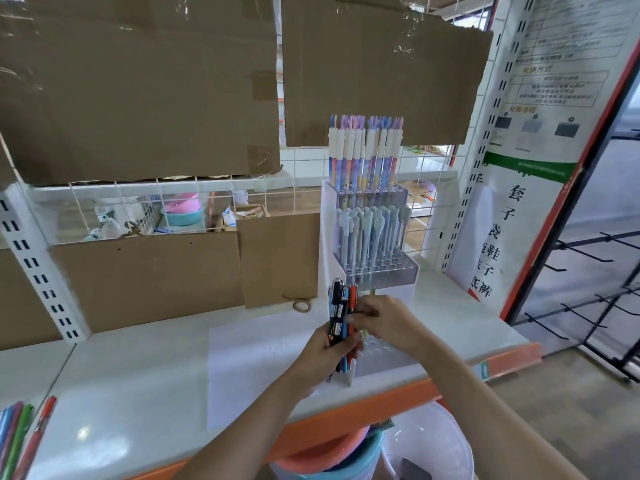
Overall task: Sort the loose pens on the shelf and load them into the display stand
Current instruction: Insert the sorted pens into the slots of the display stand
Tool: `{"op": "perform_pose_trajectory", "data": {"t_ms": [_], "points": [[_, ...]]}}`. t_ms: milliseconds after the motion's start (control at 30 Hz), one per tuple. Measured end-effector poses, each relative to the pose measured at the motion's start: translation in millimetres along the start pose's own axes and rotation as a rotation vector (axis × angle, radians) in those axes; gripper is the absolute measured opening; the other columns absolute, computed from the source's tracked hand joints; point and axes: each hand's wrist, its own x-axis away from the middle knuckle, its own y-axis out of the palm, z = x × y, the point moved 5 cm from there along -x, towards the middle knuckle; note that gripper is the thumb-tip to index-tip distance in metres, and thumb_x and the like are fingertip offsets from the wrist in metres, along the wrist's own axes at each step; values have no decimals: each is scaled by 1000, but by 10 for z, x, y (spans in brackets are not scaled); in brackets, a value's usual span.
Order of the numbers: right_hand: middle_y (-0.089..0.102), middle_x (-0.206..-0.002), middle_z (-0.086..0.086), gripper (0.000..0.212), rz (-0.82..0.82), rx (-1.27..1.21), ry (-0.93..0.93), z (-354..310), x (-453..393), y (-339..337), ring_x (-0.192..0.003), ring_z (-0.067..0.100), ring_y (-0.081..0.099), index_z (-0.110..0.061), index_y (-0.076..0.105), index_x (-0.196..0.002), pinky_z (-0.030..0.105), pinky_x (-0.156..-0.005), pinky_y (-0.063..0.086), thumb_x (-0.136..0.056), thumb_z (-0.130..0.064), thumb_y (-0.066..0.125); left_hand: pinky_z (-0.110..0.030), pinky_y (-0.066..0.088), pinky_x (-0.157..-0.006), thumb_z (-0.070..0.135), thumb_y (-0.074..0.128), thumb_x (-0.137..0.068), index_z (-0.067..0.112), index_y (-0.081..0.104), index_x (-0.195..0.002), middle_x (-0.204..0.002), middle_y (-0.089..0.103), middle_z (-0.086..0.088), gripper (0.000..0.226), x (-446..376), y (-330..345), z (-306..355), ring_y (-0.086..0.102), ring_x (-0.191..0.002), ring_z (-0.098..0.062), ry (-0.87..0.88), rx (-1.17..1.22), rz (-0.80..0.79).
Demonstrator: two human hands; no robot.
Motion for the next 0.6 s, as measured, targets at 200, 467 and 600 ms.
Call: {"op": "perform_pose_trajectory", "data": {"t_ms": [200,467,600], "points": [[59,-66,2,20,58,-132,71,156,104,-123,-54,15,54,-10,51,-76,28,-55,47,-97,-13,50,-18,48,-67,9,50,-95,2,55,-93,-81,66,-6,9,23,-27,-106,65,-73,-10,-55,30,71],[57,-72,7,13,293,-91,205,538,-5,-300,-65,24,54,-5,49,-88,44,-66,48,-99,-11,42,-30,49,-59,12,54,-94,3,52,-88,-63,59,-2,11,10,-249,-232,56,-57,-16,-171,156,284],[57,-71,13,22,293,-240,265,616,-96,-166,-64,27,52,-10,47,-76,44,-65,44,-97,-8,41,-27,40,-52,19,53,-95,8,50,-82,-60,54,1,17,34,-239,-232,47,-50,-14,-175,58,282]]}}
